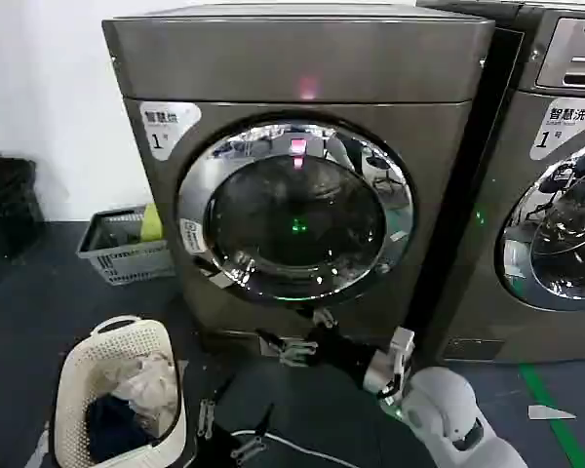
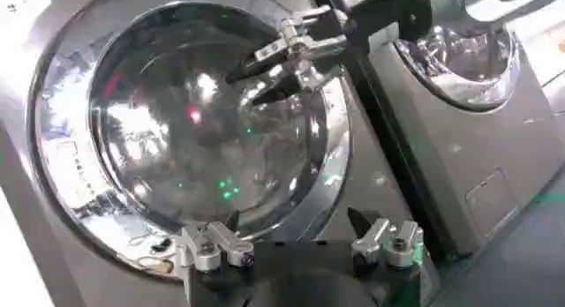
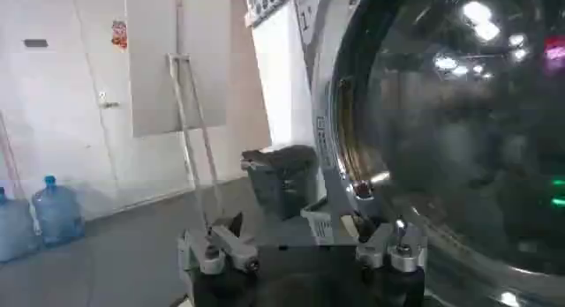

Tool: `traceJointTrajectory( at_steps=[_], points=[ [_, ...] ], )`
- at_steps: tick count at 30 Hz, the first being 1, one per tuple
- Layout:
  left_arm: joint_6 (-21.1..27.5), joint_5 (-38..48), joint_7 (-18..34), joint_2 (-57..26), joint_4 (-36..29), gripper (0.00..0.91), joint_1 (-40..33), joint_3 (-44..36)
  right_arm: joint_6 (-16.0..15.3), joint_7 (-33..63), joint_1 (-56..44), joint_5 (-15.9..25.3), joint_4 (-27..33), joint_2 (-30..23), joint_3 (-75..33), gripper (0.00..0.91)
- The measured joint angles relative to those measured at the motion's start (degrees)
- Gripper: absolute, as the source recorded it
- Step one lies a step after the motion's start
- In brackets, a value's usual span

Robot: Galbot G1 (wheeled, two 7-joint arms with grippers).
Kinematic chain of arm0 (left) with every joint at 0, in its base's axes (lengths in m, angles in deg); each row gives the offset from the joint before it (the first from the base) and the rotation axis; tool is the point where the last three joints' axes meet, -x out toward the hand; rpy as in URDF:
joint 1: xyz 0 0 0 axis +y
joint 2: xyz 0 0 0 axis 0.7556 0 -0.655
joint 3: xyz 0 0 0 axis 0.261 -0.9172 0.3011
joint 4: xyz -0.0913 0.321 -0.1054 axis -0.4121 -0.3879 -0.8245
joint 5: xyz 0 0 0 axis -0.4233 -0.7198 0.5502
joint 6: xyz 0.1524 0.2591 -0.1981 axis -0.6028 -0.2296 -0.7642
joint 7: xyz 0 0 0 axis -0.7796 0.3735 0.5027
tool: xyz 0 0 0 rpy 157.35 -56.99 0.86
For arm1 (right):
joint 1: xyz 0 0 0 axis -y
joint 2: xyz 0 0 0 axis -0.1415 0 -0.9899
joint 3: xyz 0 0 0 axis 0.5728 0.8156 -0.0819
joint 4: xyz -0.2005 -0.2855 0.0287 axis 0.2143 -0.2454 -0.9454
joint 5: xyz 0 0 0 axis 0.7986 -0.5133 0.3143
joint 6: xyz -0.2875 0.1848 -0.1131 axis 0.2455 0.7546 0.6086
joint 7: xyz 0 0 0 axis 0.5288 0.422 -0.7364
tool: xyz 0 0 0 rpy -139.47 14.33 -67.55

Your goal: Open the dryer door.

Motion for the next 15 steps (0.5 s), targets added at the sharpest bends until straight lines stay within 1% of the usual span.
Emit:
traceJointTrajectory(
  at_steps=[2,10,12,15],
  points=[
    [0.0,0.0,0.0,0.0,0.0,0.907,0.0,0.0,1.8,0.1,0.8,0.9,0.7,0.2,0.4,0.907],
    [0.0,-0.1,-0.1,0.0,-0.1,0.907,0.1,-0.1,7.0,1.0,4.4,4.3,4.6,0.6,2.3,0.907],
    [0.0,-0.1,-0.1,0.0,-0.2,0.907,0.3,0.0,8.6,2.4,5.5,4.5,6.1,0.3,3.1,0.907],
    [-0.1,-0.1,-0.1,0.0,-0.4,0.907,0.7,0.0,10.0,4.0,6.9,4.5,8.0,-0.1,4.2,0.907]
  ],
)
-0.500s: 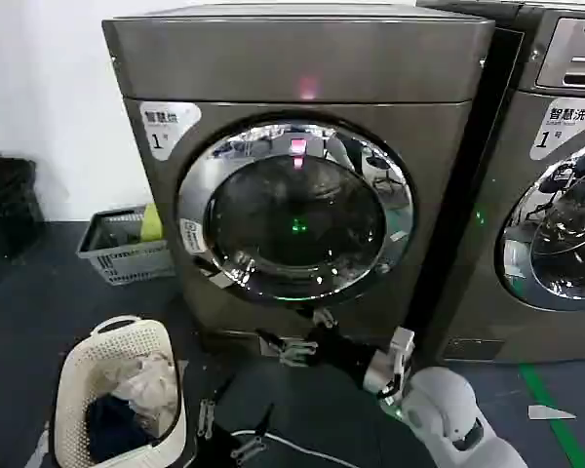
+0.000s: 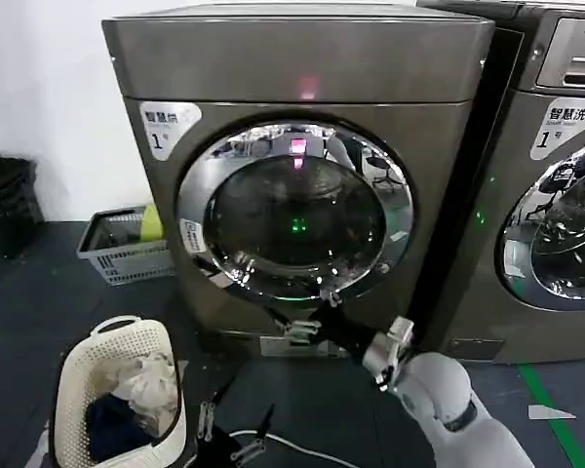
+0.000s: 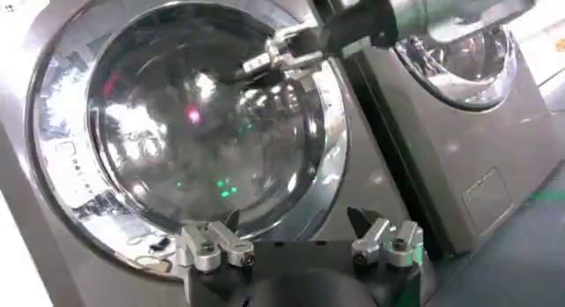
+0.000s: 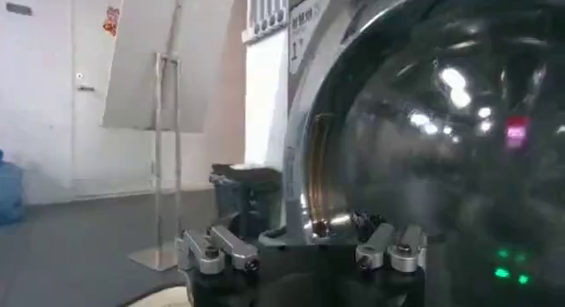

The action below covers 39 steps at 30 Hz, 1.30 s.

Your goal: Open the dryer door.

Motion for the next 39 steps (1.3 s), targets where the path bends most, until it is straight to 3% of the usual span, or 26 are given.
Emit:
traceJointTrajectory(
  at_steps=[24,39],
  points=[
    [-0.3,-0.9,0.0,0.9,-1.5,0.907,1.7,0.2,3.9,2.4,12.1,3.3,13.6,-4.4,8.9,0.907],
    [-0.4,-1.0,-0.1,1.3,-1.7,0.907,1.7,0.5,4.7,3.3,16.5,4.4,19.0,-7.9,11.7,0.907]
  ],
)
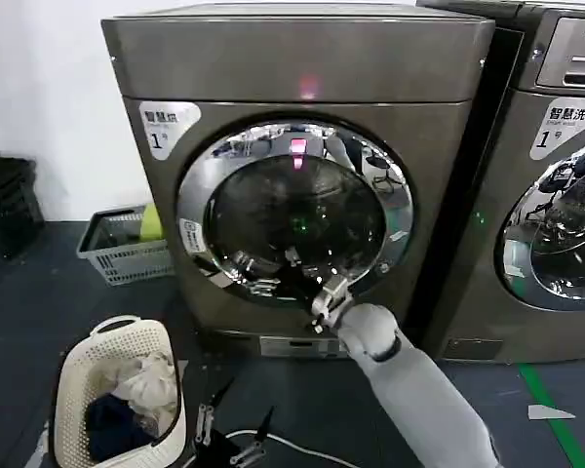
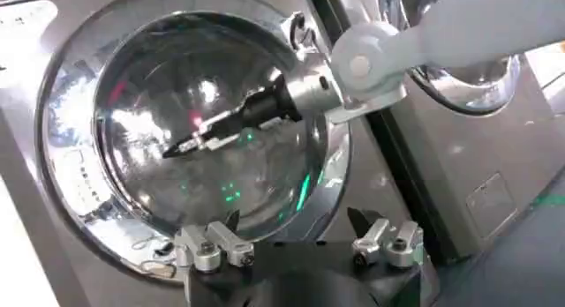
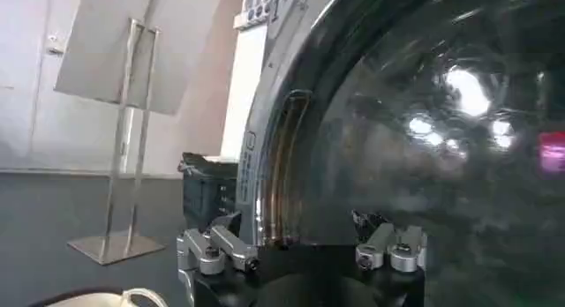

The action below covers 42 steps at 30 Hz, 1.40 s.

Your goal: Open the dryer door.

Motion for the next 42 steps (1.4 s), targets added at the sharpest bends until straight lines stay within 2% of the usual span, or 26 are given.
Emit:
traceJointTrajectory(
  at_steps=[21,42],
  points=[
    [-0.5,-0.5,-0.1,0.7,-0.6,0.907,0.8,0.5,1.4,0.1,4.5,2.2,8.1,-5.4,2.7,0.907],
    [-1.0,-0.5,-0.2,1.0,-1.1,0.907,2.0,1.1,1.4,-0.3,7.3,2.2,13.3,-9.4,4.5,0.907]
  ],
)
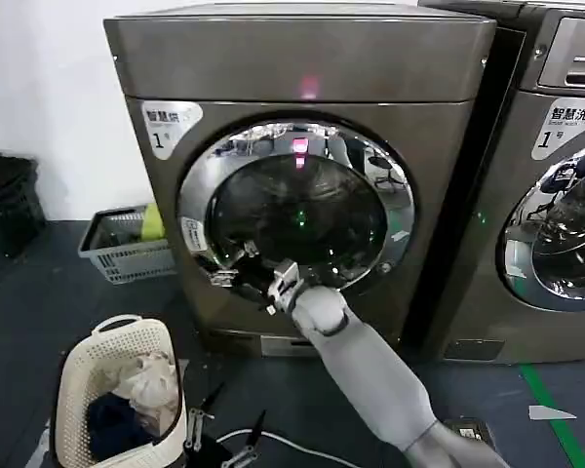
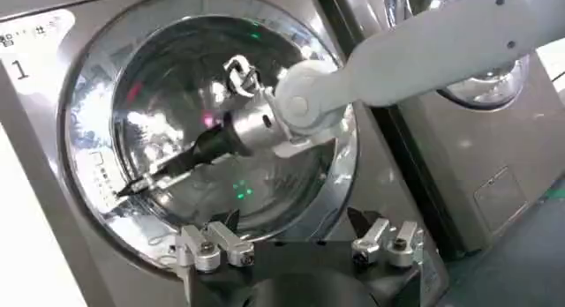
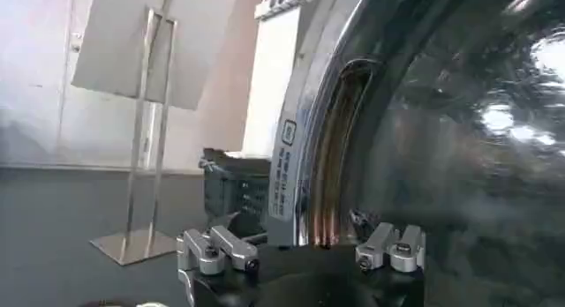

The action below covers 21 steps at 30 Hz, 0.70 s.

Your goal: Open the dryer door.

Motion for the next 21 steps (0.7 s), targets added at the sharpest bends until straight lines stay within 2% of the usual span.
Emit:
traceJointTrajectory(
  at_steps=[21],
  points=[
    [-0.1,0.1,0.0,0.2,-0.8,0.907,0.6,1.0,1.5,-2.4,3.9,0.0,6.4,-4.0,0.7,0.907]
  ],
)
